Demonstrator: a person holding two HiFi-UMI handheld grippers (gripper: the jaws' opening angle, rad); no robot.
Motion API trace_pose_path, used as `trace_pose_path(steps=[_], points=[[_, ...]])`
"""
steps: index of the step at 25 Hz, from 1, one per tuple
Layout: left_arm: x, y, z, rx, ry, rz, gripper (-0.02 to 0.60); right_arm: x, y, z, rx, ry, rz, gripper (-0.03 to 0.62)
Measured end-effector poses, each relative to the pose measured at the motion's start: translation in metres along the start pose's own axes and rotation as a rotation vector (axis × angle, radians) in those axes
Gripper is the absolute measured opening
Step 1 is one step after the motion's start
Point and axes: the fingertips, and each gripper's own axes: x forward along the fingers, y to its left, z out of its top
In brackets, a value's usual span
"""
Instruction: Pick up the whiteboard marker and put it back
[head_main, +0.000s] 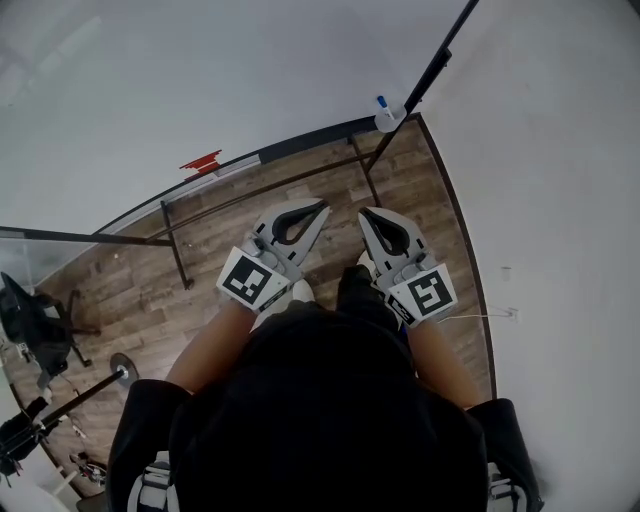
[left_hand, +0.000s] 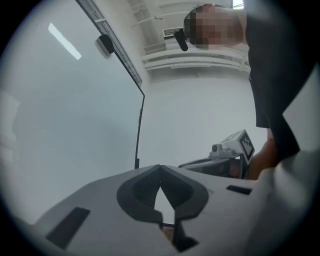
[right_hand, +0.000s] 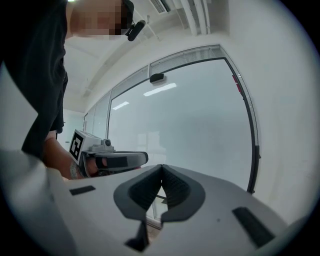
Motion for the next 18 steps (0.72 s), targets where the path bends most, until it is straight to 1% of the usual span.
trace_pose_path(steps=[2, 7, 12, 18], points=[[0.017, 0.010, -0.001, 0.004, 0.000, 0.007, 0.003, 0.009, -0.018, 0.000, -0.001, -0.003, 0.015, -0.009], [0.065, 0.041, 0.000, 0.022, -0.016, 0.058, 0.003, 0.035, -0.077, -0.001, -0.026, 0.005, 0.058, -0.009], [0.112, 0.064, 0.000, 0.008, -0.019, 0.111, 0.003, 0.055, -0.133, 0.004, -0.061, 0.008, 0.113, -0.009], [0.160, 0.096, -0.009, 0.044, -0.020, 0.205, 0.003, 0.083, -0.196, -0.009, -0.135, 0.066, 0.116, -0.009]])
